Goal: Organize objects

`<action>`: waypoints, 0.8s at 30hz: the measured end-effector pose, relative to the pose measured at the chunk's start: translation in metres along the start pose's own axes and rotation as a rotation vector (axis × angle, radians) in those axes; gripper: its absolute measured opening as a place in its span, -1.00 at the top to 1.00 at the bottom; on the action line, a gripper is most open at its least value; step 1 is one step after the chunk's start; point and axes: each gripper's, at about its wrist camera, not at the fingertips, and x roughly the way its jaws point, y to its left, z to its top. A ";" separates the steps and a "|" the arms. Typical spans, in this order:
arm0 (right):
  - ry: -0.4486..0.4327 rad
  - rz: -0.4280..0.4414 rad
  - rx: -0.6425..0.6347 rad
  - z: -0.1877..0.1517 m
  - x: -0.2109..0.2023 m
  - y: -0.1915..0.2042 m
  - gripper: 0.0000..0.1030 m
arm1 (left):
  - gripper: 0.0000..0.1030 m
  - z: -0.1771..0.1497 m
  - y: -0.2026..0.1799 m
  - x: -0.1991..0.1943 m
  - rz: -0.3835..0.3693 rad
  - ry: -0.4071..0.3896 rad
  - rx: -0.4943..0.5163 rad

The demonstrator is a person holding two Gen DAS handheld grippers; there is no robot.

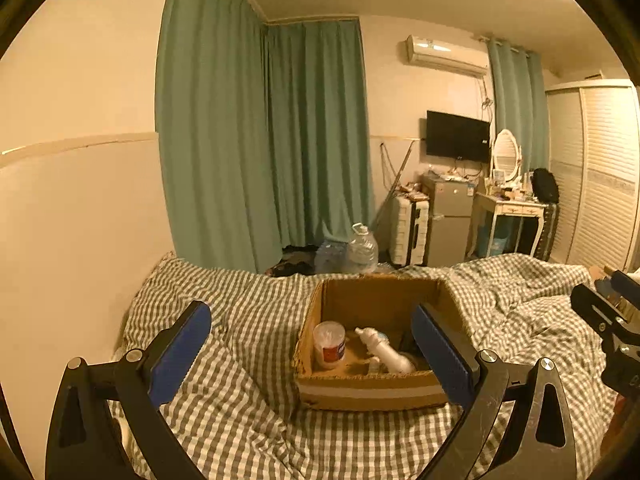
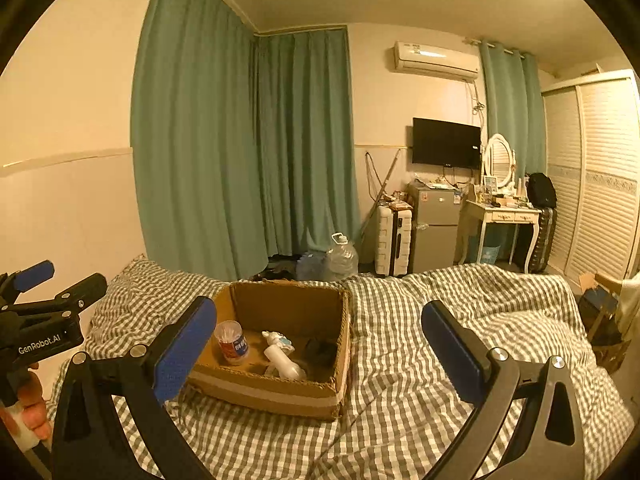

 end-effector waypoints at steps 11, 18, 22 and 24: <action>0.025 0.000 -0.022 -0.064 0.034 -0.011 -0.99 | -1.00 -0.051 -0.006 0.028 -0.042 0.035 0.007; 0.053 -0.019 -0.044 -0.088 0.045 -0.009 -0.99 | -1.00 -0.074 -0.006 0.036 -0.024 0.011 0.012; 0.064 -0.011 -0.038 -0.095 0.048 -0.008 -0.99 | -1.00 -0.081 -0.007 0.038 -0.037 0.033 0.000; 0.062 -0.014 -0.036 -0.096 0.047 -0.008 -0.99 | -1.00 -0.084 -0.009 0.037 -0.032 0.030 0.017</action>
